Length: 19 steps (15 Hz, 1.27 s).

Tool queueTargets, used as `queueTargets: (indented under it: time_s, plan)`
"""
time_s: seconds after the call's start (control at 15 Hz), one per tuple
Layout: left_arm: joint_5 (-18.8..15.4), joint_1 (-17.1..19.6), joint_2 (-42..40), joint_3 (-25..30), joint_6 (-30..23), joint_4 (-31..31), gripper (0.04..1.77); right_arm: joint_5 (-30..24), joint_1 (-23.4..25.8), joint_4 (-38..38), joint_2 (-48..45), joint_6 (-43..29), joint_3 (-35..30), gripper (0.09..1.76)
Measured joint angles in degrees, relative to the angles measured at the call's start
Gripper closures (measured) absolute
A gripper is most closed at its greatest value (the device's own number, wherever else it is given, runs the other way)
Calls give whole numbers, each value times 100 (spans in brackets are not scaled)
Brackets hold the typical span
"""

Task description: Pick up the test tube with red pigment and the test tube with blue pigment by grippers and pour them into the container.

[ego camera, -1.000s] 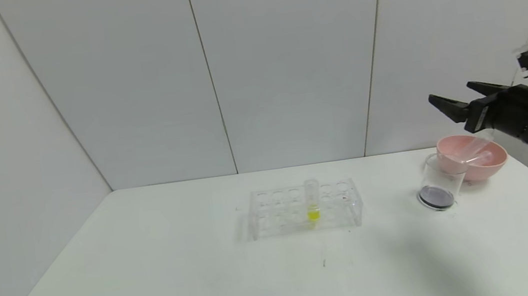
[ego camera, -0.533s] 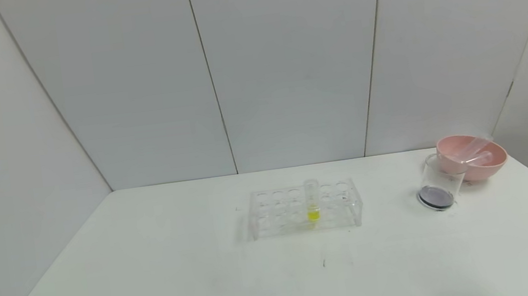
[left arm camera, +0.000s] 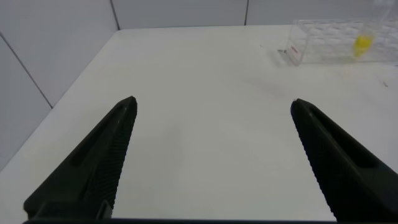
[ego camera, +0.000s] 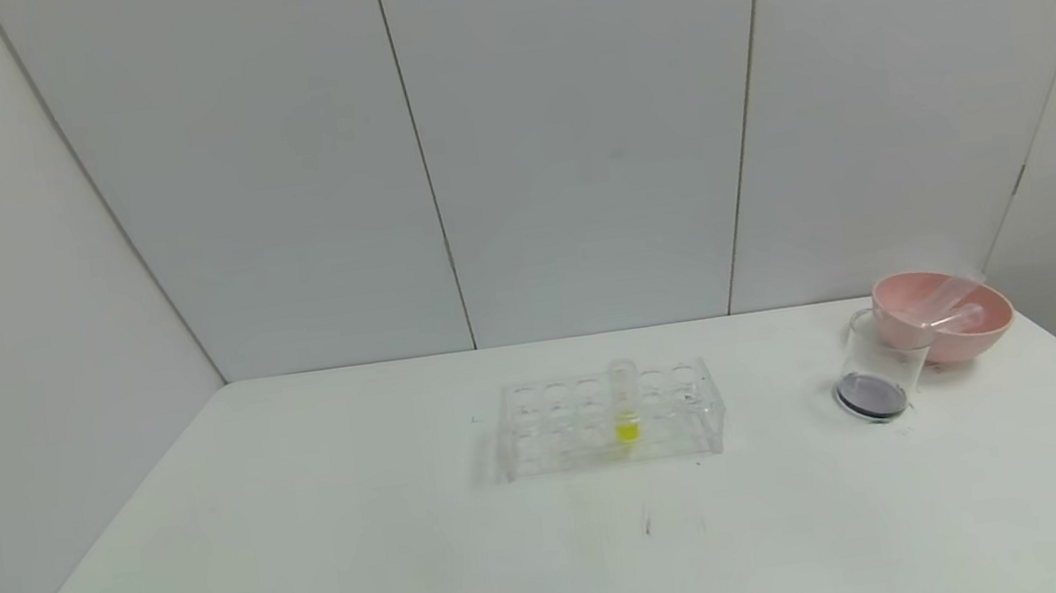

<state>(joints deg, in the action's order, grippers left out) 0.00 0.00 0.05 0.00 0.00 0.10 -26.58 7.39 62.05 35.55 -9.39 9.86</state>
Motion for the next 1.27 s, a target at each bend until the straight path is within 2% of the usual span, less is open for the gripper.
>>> queueTargets:
  time_s: [0.27,0.33,0.47,0.6,0.73,0.93,1.0,1.27]
  plan:
    - [0,0,0,0,5,-2,5,-16,-428,-1947,-2066,233,-151,15]
    - [0,0,0,0,2,-2,5,93,-522,-2415,-2505,380,-204,15]
    - [0,0,0,0,2,-2,5,723,-655,-2760,-3106,666,-521,15]
    - [0,0,0,0,2,-2,5,1230,-701,-3332,-3371,909,-857,15]
    - [0,0,0,0,0,-2,5,1813,-717,-4393,-3497,1240,-956,15]
    - [0,0,0,0,2,0,5,2308,-723,-6071,-3555,1584,-981,15]
    - [0,0,0,0,0,0,5,2437,-729,-6342,-3560,1491,-975,15]
    - [0,0,0,0,0,-2,5,2492,-739,-6238,-3562,1326,-981,14]
